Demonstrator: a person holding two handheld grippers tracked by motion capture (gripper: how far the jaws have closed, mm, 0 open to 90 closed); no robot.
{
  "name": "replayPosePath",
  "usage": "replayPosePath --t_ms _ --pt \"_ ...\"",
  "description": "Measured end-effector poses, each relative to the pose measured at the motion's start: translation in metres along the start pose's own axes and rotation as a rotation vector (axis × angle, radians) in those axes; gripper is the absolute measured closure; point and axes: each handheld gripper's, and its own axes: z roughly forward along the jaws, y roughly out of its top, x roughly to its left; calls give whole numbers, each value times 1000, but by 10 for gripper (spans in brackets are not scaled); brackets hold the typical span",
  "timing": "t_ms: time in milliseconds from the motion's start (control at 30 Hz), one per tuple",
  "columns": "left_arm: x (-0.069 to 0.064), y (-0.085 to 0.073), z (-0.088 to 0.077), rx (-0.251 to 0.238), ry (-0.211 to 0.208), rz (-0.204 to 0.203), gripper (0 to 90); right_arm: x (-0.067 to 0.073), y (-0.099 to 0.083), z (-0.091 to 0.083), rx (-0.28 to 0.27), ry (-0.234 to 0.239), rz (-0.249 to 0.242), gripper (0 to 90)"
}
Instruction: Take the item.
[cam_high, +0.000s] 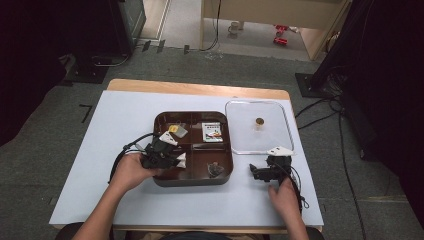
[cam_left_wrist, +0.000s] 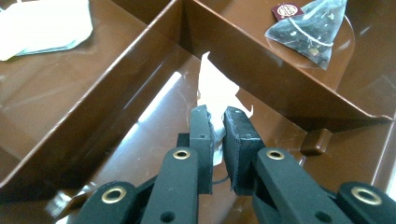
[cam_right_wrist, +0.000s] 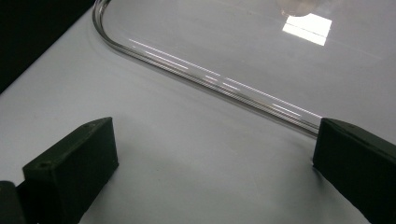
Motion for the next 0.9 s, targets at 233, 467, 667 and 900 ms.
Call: replayPosePath --t_ms 233,467,667,900 --pt "6 -5 -9 -27 3 -24 833 0 0 0 1 2 2 0" --pt "14 -12 -23 -63 21 -59 833 -1 0 0 3 6 8 0" --pt "19 -18 -33 -88 40 -81 833 -1 0 1 5 11 12 0" --pt "23 -25 -47 -134 59 -102 833 -2 0 1 6 14 15 0"
